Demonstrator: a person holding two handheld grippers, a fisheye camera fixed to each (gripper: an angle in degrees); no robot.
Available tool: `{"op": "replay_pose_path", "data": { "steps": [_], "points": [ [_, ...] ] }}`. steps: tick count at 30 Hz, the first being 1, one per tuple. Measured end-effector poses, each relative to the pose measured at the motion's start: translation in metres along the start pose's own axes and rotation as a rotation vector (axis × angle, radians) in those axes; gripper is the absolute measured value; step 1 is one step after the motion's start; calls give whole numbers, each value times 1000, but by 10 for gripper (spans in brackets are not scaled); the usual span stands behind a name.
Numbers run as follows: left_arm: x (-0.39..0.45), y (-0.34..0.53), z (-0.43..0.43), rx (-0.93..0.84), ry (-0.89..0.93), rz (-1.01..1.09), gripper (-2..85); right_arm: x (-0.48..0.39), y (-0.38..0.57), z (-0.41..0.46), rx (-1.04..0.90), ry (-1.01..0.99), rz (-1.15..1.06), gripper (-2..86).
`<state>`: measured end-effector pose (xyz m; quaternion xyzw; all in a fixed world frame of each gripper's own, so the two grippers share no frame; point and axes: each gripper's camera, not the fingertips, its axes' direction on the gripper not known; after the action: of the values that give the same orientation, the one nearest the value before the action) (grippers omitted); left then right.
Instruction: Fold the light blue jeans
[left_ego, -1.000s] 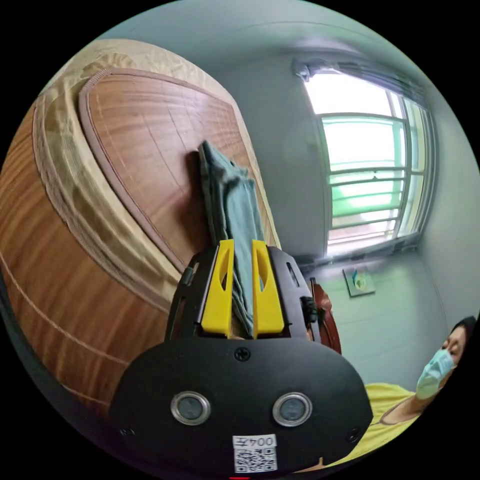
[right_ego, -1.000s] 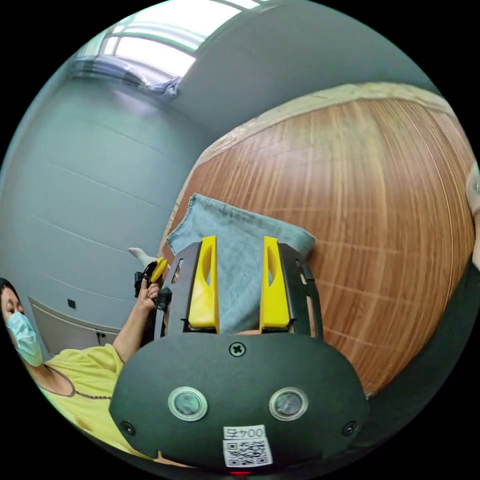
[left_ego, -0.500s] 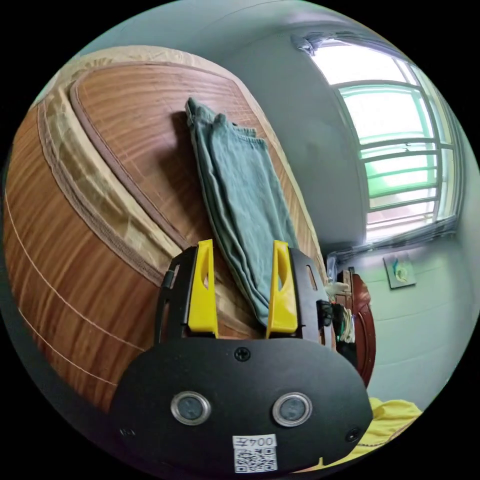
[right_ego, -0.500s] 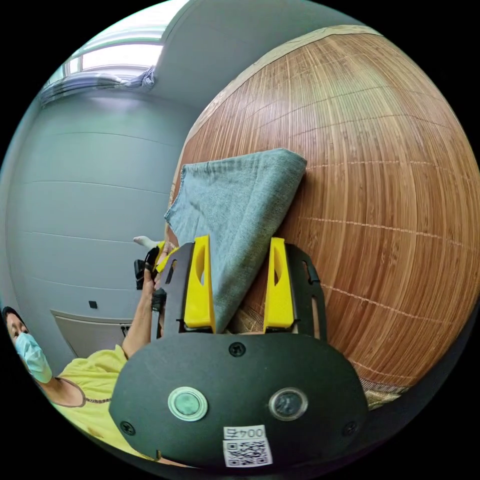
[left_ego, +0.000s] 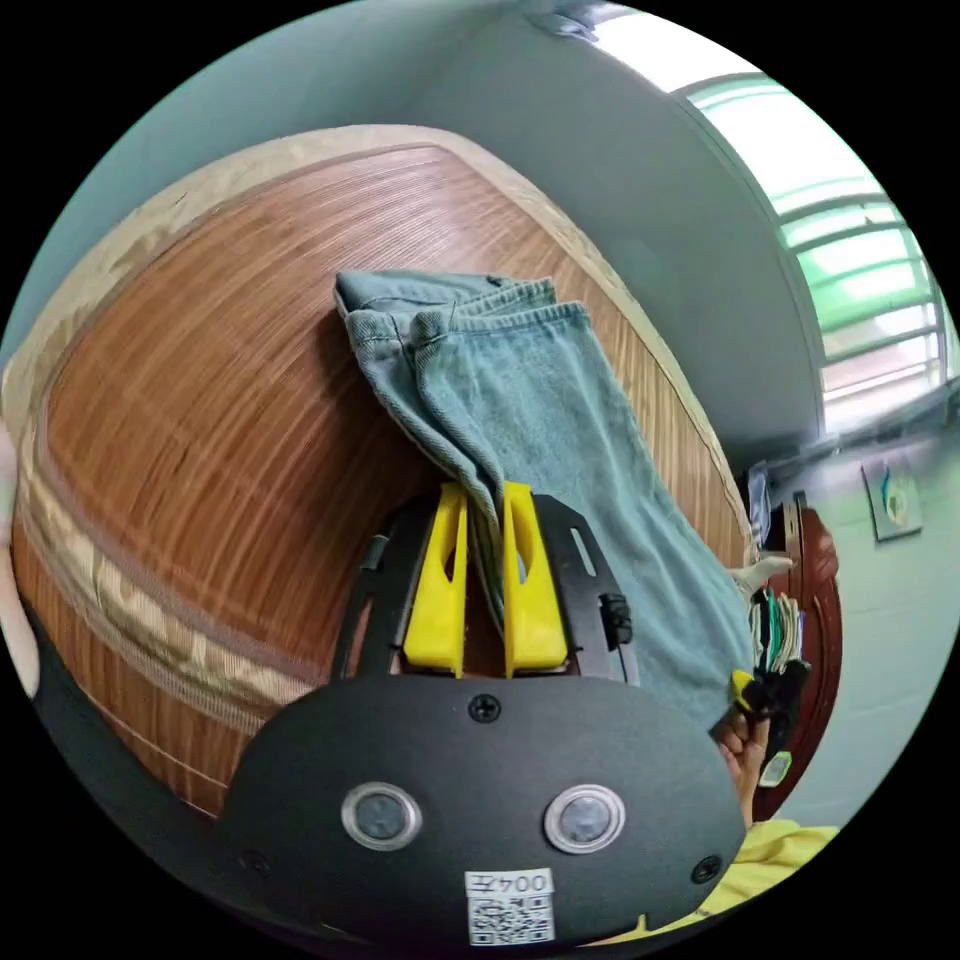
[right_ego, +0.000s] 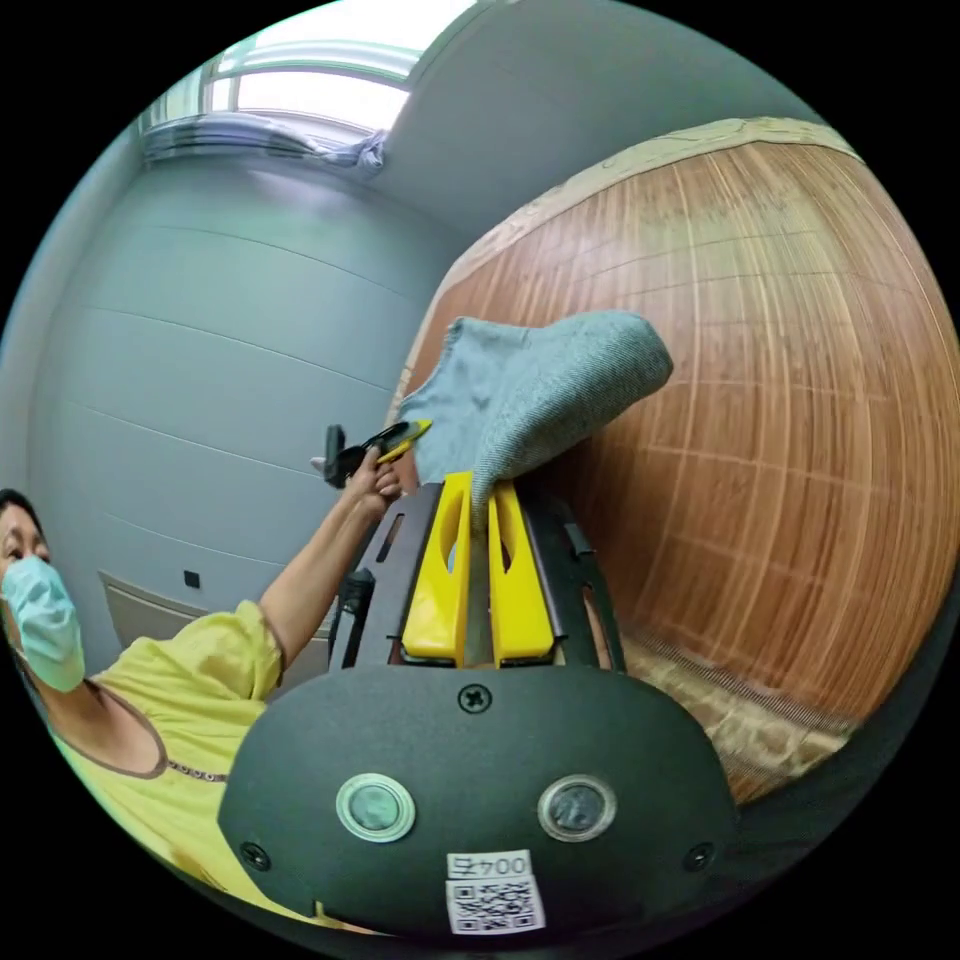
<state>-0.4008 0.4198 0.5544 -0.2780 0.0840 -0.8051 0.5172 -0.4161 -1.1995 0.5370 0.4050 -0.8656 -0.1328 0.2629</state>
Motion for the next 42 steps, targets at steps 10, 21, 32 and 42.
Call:
{"op": "replay_pose_path", "data": {
  "steps": [10, 21, 32, 42],
  "points": [
    [164, -64, 64, -352, -75, 463, 88, -40, 166, 42, -156, 22, 189, 19],
    [95, 246, -91, -149, 162, 465, 102, -109, 160, 11, -101, 353, -251, 95],
    [117, 375, -71, -210, 28, 521, 131, -127, 136, 123, -390, 665, -329, 118],
    [138, 404, -57, -269, 13, 626, 84, -124, 138, 112, -337, 654, -315, 78]
  ]
}}
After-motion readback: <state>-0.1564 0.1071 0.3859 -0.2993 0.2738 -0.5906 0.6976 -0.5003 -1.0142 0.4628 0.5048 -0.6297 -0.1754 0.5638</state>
